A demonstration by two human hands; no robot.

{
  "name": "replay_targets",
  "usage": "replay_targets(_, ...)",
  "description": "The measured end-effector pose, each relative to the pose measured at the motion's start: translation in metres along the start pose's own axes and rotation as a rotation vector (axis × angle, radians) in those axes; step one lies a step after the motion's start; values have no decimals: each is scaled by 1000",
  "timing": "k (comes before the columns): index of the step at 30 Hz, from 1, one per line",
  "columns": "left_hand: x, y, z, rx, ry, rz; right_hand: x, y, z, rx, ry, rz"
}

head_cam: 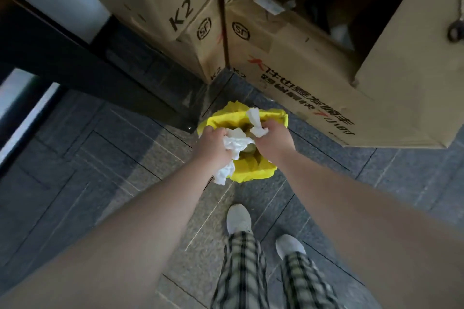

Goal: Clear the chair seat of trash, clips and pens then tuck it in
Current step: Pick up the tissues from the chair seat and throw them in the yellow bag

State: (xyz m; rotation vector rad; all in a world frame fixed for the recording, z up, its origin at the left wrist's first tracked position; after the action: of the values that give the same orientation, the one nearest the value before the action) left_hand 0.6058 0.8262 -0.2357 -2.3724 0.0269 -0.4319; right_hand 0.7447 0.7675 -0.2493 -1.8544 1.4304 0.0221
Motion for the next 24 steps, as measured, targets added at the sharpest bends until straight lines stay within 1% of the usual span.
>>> replay_targets(4, -4, 10, 18, 1, 4, -27, 8, 10, 11, -4, 19, 70)
replay_targets(9, -4, 21, 28, -15, 15, -96, 20, 20, 18, -40, -10, 58)
replay_targets(14, -4, 27, 27, -69, 71, -104, 21, 18, 18, -53, -50, -16)
replay_targets(24, 4, 10, -12, -157, 45, 17, 21, -5, -16, -116, -154, -179)
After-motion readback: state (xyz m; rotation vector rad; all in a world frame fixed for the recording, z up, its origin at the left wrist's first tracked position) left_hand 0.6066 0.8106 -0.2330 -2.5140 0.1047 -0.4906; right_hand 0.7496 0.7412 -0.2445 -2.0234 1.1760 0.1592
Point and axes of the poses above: each hand's wrist, its own z-axis towards the middle knuckle, its own y-axis out of the palm, x = y × z, the point moved 1 cm from there along z, towards the middle knuckle
